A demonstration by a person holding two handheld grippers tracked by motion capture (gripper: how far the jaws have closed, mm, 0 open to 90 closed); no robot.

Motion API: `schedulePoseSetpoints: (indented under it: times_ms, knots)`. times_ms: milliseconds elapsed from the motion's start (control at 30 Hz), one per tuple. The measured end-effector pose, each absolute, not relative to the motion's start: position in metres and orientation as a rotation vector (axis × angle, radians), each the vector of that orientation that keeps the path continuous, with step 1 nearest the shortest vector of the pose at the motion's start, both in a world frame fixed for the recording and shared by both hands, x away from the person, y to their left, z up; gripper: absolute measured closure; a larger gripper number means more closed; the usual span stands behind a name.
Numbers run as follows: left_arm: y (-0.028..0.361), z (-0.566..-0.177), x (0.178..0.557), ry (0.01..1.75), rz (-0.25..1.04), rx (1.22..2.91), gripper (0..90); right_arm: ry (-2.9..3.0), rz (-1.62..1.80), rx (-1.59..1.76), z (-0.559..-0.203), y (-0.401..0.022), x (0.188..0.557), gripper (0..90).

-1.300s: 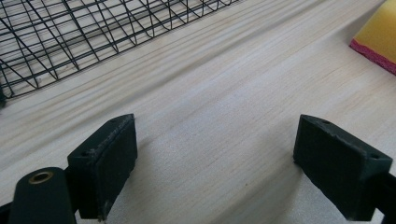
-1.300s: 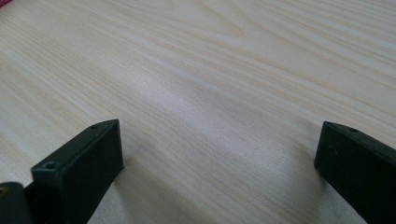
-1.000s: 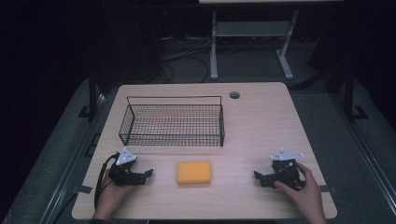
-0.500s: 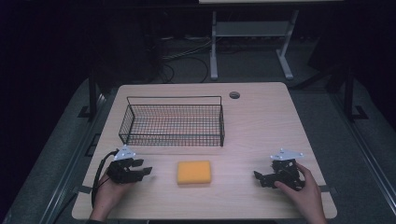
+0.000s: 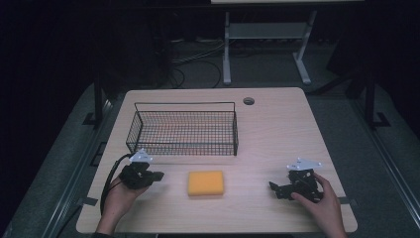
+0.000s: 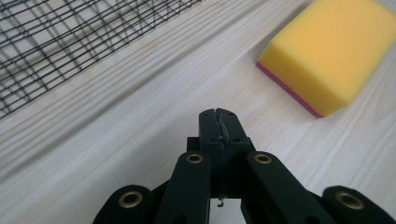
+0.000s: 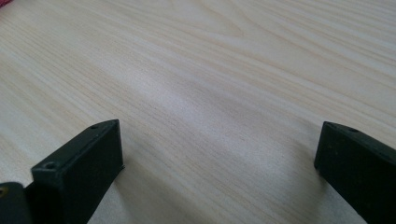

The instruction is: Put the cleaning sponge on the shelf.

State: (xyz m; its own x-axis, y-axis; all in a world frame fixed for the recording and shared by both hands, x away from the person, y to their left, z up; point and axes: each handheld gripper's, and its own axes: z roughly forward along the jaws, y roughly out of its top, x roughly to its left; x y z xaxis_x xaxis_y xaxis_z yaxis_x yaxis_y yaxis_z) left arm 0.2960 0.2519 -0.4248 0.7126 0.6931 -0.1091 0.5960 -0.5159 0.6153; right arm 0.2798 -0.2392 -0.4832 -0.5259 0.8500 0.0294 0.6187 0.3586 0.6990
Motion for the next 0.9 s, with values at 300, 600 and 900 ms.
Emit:
schedulePoseSetpoints:
  times_ms: [300, 600, 900]
  knots:
    - [0.233, -0.414, 0.306, 0.912, 0.193, 2.319, 89.6, 2.288, 0.955, 1.293, -0.483, -0.239, 0.280, 0.3]
    - [0.217, -0.412, 0.316, 0.869, 0.175, 2.333, 89.6, 2.288, 0.955, 1.293, -0.483, -0.239, 0.280, 0.3]
    - [0.200, -0.412, 0.328, 0.836, 0.155, 2.341, 89.6, 2.287, 0.955, 1.292, -0.483, -0.239, 0.280, 0.3]
